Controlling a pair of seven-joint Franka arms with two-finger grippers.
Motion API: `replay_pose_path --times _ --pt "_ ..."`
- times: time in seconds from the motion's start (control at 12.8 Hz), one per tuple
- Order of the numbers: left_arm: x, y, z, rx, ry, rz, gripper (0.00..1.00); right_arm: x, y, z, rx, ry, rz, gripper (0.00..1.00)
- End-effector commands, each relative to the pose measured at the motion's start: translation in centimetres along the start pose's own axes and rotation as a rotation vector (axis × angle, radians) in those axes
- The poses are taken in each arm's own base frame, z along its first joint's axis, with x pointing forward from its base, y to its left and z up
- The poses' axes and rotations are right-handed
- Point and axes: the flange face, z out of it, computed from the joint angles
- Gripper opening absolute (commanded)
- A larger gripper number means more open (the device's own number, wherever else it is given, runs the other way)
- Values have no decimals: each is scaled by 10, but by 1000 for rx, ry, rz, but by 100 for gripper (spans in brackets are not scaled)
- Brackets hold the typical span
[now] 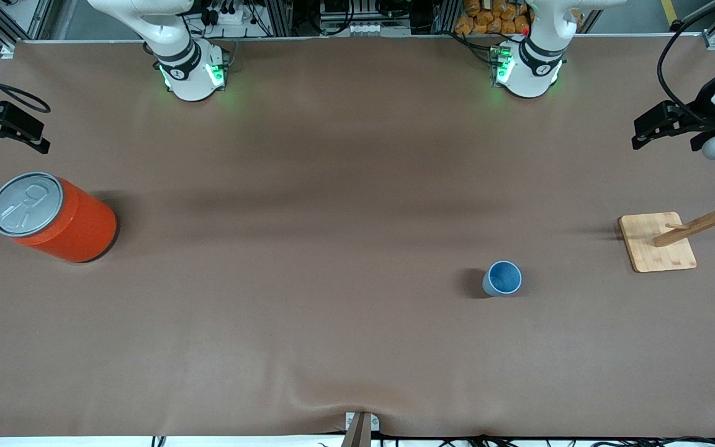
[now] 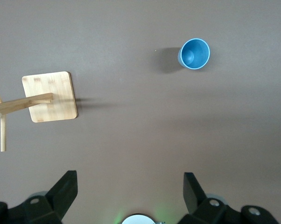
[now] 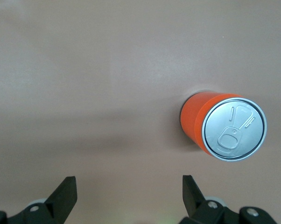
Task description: Flip cup
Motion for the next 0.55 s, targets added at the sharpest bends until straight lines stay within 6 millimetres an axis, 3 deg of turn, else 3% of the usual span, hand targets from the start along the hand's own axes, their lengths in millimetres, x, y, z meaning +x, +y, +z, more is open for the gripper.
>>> replay_pose_path --times 0.0,0.47 --pt "2 0 -2 10 5 -1 100 1 5 -2 -2 -5 -8 100" --pt "2 3 -1 11 2 11 100 0 4 0 3 -19 -10 100"
